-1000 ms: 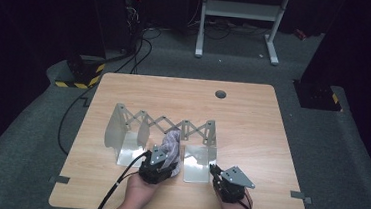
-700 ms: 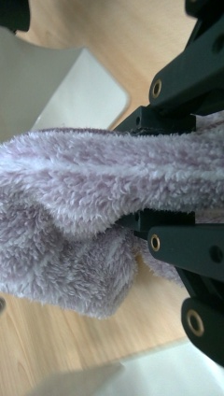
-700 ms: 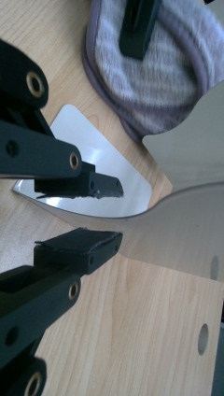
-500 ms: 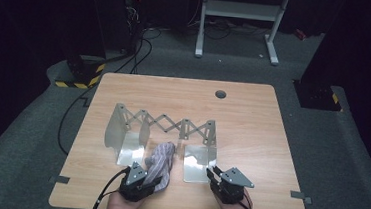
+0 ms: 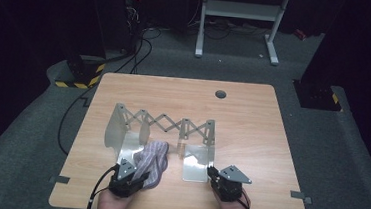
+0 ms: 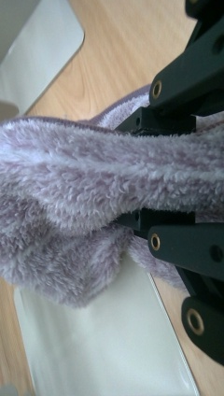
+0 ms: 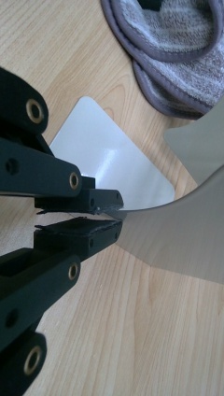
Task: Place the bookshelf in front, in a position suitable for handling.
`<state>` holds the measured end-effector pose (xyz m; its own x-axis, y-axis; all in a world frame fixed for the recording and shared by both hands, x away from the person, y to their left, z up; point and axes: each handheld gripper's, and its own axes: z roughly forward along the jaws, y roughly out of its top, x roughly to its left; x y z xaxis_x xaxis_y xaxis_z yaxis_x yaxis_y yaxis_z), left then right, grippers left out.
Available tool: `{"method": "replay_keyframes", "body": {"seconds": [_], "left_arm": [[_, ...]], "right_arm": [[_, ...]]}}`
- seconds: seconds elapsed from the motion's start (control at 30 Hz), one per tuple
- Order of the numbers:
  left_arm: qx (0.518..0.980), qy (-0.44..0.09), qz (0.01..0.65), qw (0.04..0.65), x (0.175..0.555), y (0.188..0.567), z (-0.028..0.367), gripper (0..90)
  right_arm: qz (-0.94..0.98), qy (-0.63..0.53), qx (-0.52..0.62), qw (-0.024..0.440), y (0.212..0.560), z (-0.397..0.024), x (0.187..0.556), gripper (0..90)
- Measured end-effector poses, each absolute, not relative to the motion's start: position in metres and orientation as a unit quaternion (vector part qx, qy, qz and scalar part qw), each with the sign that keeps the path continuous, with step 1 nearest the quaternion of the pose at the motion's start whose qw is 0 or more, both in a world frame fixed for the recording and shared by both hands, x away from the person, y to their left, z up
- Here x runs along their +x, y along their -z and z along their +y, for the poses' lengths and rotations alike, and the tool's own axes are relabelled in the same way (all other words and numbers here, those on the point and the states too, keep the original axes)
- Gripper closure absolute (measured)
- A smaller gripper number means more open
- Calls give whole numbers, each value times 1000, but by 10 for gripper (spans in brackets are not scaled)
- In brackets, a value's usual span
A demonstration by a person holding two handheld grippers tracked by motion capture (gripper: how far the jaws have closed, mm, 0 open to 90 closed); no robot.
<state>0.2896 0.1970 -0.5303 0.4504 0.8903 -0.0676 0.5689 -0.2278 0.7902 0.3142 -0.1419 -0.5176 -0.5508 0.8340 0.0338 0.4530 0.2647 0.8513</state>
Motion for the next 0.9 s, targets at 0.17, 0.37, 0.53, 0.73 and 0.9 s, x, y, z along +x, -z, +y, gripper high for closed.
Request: {"method": "replay_keyframes", "body": {"seconds": [0.17,0.37,0.53,0.73,0.9], "left_arm": [[748,-216,497,382,293,531,206,656],[734,-226,520,375,296,530,222,657],[718,-231,541,371,300,530,239,658],[702,-239,561,367,303,530,257,657],[700,-244,562,366,301,530,261,657]], "right_arm": [[764,-438,423,215,518,-142,316,847],[761,-441,426,212,518,-140,319,857],[765,-442,421,207,518,-131,322,855],[772,-444,408,201,518,-116,325,852],[780,-446,395,192,518,-104,327,840]]}}
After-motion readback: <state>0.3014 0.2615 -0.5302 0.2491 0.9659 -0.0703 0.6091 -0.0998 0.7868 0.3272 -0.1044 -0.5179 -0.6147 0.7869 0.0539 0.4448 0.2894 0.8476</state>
